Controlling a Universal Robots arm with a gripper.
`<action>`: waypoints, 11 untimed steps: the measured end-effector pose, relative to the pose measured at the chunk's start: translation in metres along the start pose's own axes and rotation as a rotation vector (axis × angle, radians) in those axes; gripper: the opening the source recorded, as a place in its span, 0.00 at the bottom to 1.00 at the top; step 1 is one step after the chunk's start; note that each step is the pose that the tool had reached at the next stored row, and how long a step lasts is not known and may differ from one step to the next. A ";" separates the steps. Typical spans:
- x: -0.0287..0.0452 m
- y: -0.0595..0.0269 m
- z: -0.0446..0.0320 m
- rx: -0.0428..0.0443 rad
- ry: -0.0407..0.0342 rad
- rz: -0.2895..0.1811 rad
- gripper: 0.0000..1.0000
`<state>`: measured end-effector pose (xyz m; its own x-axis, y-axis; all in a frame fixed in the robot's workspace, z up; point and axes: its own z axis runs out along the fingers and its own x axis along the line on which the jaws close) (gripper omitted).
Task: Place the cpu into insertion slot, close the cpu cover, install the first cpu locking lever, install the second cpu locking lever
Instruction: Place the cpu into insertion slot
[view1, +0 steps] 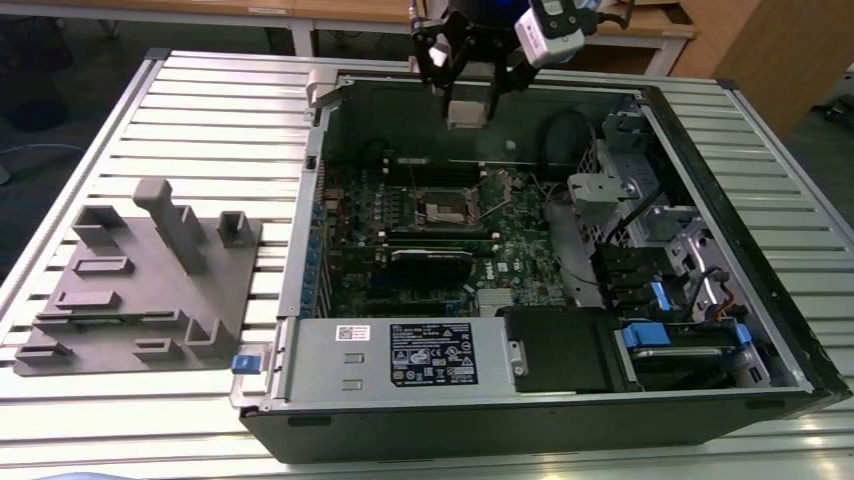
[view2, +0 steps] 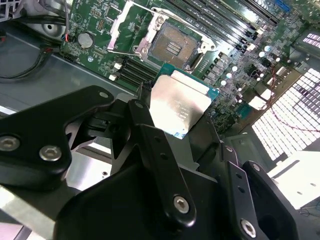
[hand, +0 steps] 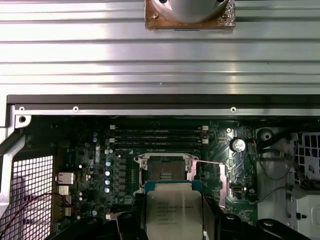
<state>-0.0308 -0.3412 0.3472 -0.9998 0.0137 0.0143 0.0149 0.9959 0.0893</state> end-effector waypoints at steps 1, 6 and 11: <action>0.0000 -0.0001 0.0013 0.0000 -0.0006 0.000 0.54; -0.0001 -0.0006 0.0065 0.0000 -0.0023 0.000 0.54; 0.0001 -0.0007 0.0077 -0.0003 -0.0025 0.000 0.54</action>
<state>-0.0310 -0.3412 0.3395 -0.9998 0.0137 0.0119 0.0147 0.9959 0.0896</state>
